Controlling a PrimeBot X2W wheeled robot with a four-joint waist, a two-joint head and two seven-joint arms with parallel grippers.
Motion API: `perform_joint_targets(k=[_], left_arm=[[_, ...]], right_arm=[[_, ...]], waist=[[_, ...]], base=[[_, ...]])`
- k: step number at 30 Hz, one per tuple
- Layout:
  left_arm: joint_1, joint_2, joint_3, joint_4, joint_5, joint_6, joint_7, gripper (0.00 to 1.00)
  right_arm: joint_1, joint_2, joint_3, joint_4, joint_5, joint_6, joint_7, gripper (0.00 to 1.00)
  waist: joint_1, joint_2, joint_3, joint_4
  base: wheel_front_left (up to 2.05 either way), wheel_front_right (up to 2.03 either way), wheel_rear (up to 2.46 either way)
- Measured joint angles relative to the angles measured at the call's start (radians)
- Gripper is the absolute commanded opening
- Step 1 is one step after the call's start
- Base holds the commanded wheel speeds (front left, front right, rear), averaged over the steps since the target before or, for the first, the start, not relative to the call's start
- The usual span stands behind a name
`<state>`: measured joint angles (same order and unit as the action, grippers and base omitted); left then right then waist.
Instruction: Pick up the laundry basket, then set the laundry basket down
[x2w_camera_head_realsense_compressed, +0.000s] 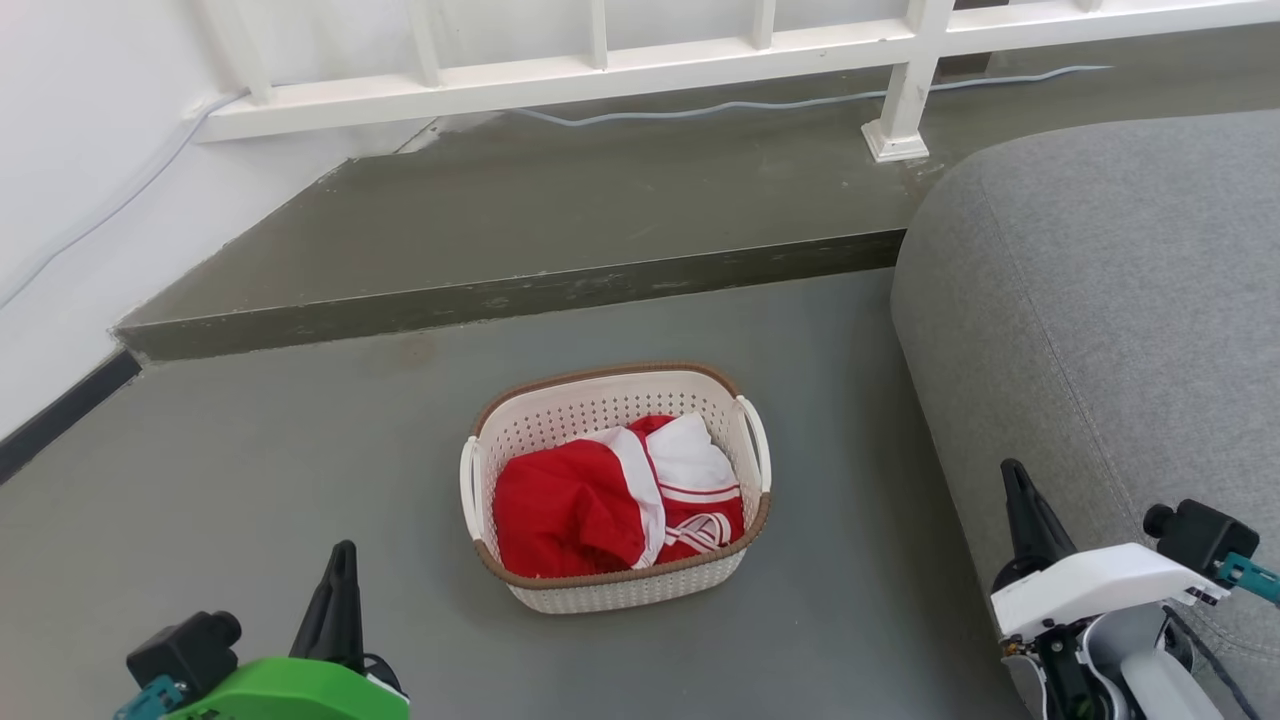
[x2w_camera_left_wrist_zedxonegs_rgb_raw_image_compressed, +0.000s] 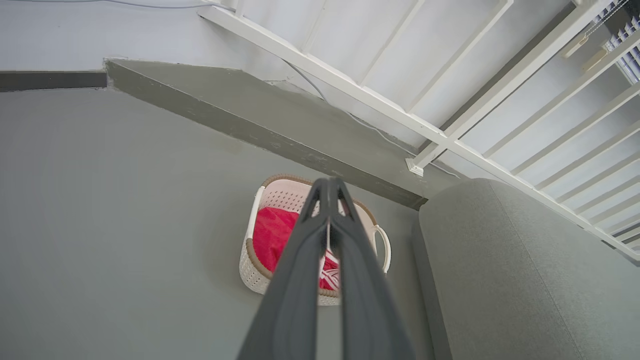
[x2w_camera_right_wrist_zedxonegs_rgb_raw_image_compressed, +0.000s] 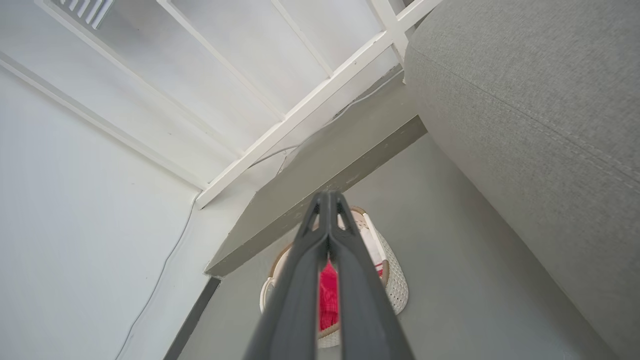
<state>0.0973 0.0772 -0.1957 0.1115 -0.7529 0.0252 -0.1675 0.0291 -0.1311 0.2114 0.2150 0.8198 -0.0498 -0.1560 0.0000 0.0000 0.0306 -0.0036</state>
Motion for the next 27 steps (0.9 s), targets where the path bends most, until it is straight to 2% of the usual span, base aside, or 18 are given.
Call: perform_joint_targets(k=[27], left_arm=[[-0.05,0.009,0.067,0.047,-0.359,-0.044,0.08,0.0]], right_arm=[[-0.022,0.013,-0.104,0.013,0.319,0.061,0.083,0.0]], waist=[[0.0,0.0,-0.01,0.001]], base=[[0.0,0.0,0.0]])
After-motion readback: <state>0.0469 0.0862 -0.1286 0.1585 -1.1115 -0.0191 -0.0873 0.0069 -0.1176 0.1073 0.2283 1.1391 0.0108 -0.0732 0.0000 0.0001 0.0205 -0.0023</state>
